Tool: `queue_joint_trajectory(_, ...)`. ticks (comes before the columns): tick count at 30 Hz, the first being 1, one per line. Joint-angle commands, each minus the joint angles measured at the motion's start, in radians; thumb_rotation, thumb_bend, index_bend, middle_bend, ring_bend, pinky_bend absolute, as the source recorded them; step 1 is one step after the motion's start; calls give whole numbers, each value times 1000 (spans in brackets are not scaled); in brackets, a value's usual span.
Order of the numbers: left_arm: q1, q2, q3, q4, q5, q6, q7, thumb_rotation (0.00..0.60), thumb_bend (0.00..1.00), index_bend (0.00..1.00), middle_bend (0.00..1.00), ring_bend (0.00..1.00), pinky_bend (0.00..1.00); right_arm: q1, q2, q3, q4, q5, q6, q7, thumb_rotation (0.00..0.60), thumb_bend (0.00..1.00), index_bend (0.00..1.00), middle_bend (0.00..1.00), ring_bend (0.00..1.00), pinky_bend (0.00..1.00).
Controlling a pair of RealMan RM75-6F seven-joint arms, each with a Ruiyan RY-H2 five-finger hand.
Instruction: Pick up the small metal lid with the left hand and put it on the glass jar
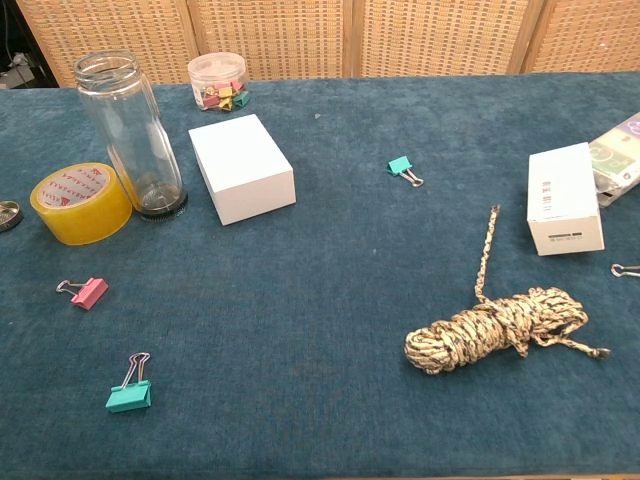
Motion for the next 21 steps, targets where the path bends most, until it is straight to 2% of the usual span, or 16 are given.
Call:
queue_joint_trajectory(1,-3,-8,-1,13,-5,-9,-1,600,318,508,0,0,0,0,0,-1,0,-1,0,0,600,0,0,0,0,0)
queue_joint_trajectory(21,-24,-64,-8,99,-1,-59,-42,600,338,540,0,0,0,-1,8,-1,-1,2,-1,8,600,0,0,0,0,0)
